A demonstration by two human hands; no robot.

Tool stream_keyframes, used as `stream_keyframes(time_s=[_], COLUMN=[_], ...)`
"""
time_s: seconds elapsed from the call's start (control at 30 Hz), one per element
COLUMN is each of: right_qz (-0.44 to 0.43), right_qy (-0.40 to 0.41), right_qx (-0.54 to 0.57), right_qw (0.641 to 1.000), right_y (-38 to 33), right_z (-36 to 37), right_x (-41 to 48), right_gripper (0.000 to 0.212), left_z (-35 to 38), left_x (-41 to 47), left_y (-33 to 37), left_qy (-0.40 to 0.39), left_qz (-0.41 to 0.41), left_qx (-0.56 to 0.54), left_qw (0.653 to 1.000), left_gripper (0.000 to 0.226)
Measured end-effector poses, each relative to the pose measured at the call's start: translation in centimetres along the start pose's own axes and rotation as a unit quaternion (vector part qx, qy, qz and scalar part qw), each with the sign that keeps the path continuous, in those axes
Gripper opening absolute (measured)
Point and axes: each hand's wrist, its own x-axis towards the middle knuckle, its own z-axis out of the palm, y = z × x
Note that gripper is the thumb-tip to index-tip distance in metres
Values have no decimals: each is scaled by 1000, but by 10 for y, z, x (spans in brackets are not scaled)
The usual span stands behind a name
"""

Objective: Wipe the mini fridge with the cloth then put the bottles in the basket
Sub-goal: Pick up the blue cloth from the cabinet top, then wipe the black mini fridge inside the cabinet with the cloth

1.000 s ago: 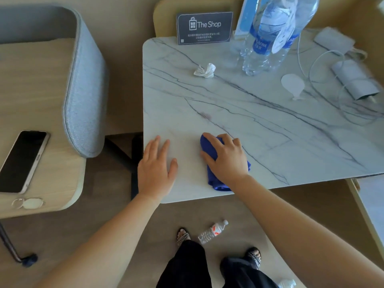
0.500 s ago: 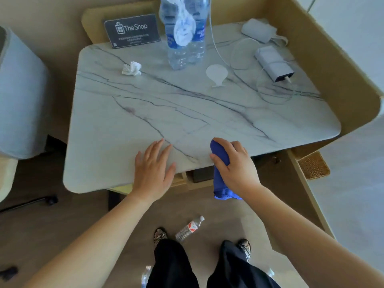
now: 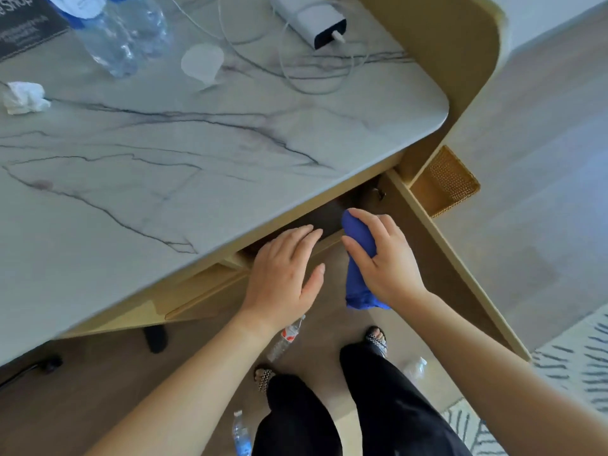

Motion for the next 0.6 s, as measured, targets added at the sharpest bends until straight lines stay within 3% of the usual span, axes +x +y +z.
stream_keyframes(time_s=[0.37, 0.47, 0.6], right_qz=[36, 30, -38], right_qy=[83, 121, 219], right_qx=[15, 47, 104], right_qw=[996, 991, 969], right_y=[157, 204, 257], right_z=[125, 175, 228], right_x=[41, 73, 125], right_gripper=[45, 45, 41], left_z=[178, 229, 277], left_x=[57, 83, 123], left_y=[-106, -139, -178], left_qy=[-36, 6, 107], left_qz=[95, 123, 149], left_qx=[110, 160, 233], left_qw=[989, 979, 955], left_gripper=[52, 53, 55])
